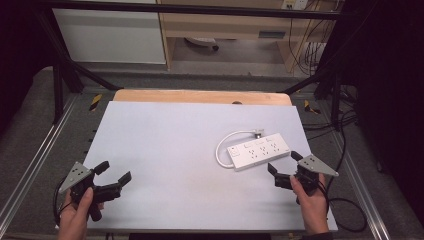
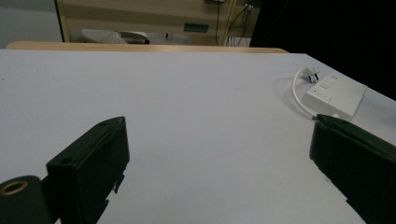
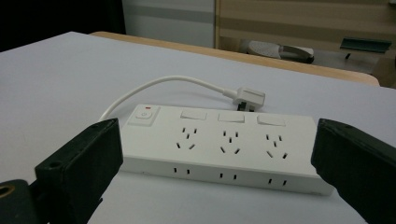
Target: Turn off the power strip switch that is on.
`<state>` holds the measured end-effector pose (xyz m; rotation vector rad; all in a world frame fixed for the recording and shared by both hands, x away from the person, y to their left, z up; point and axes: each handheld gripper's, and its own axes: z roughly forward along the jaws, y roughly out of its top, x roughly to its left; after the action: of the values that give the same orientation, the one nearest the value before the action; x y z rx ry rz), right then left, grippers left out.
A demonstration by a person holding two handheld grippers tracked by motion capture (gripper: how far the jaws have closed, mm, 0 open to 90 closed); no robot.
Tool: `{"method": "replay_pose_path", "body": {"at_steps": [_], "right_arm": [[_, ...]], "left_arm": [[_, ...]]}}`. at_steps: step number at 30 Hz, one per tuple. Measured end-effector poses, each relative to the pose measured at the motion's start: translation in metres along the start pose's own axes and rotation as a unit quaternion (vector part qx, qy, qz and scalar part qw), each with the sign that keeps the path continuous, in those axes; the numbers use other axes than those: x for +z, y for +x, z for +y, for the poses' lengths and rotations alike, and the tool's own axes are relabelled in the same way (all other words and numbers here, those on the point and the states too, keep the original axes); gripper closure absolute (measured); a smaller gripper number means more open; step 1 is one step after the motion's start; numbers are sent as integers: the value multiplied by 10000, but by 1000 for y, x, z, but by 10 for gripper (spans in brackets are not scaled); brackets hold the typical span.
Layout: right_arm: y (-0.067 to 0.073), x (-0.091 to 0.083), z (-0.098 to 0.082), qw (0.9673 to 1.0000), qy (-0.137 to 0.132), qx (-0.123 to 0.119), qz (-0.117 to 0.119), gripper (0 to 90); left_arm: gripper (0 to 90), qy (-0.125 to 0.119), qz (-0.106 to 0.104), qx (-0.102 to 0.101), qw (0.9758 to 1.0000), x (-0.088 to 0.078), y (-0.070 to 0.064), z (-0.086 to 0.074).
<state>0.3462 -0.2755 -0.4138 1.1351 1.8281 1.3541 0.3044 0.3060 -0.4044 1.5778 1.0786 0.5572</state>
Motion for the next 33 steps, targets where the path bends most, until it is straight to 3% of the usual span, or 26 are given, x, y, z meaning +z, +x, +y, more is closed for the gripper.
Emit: {"method": "replay_pose_path", "body": {"at_steps": [7,33], "right_arm": [[3,3,7,10000,-11,-36,58,55],[3,32,78,9985,-407,-328,183,69]], "left_arm": [[48,23,31,20,10000,1,0,-1],[48,61,109,45,9999,2,0,-2]]}}
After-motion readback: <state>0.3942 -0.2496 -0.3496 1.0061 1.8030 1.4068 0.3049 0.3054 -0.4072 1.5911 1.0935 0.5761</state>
